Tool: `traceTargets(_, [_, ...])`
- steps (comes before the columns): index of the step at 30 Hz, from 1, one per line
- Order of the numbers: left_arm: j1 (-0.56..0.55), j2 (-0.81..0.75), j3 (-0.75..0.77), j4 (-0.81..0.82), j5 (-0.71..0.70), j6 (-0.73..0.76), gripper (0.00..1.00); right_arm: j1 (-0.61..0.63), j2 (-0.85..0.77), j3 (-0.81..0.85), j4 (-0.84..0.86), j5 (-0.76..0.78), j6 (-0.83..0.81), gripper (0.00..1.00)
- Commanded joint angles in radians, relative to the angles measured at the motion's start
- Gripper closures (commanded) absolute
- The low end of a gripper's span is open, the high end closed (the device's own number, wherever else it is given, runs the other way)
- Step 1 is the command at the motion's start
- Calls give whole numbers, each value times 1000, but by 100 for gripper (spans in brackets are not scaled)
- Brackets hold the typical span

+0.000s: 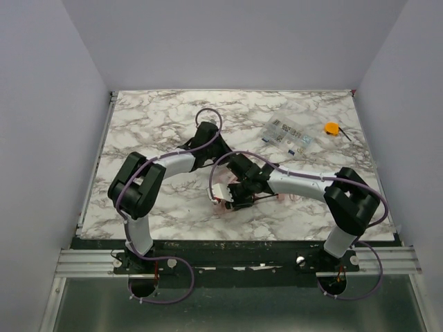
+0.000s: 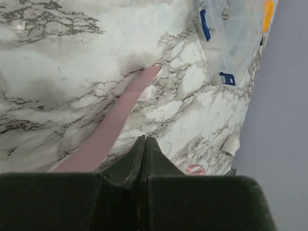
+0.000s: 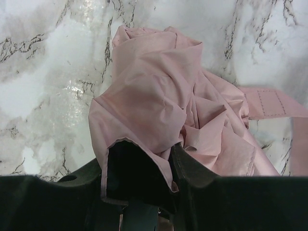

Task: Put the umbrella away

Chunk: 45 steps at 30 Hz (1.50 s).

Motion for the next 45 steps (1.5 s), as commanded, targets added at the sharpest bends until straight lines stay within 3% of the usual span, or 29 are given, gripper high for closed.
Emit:
traceTargets(1, [5,14,52,-70,-62,59,100,-10,82,-75,-50,87,-4,96])
traceTargets(4, [17,-34,52,-78,-63,147,100,-45,81,-95,-71,65,-8,96])
traceTargets(6, [28,-82,43,-99,-75,201,82,-65,77,-97,-89,53,-10,96])
traceTargets(8, [41,-149,10,-108,-102,237,57,-77,81,-91,-111,32,-8,96])
traceTargets(10, [58,-215,-49,-91,-107,254,46,-87,88,-84,-137,11,-9,96])
traceTargets(17, [104,-325,-330,77,10,198,40,-97,100,-87,-163,-6,-10,95])
traceTargets(21, [96,-249,-307,-17,36,247,40,-97,108,-87,-167,-9,-8,95])
traceTargets(23, [67,-215,-239,-133,-20,319,40,-97,110,-88,-167,-9,-5,95])
traceTargets(29, [10,-122,-62,-350,-150,444,41,-97,117,-86,-166,-11,-4,95])
traceTargets(31, [2,-75,-13,-400,-144,474,46,-96,116,-88,-164,-10,-3,95])
traceTargets(32, [-2,-51,10,-423,-139,483,55,-97,115,-89,-163,-10,-5,95])
traceTargets(37, [-32,32,90,-529,-190,544,60,-96,109,-95,-158,-6,-6,95])
traceTargets(42, [-50,54,131,-581,-254,593,98,-97,106,-95,-155,-3,-8,95])
traceTargets(45, [-56,48,151,-568,-236,613,100,-97,105,-95,-152,-1,-6,95])
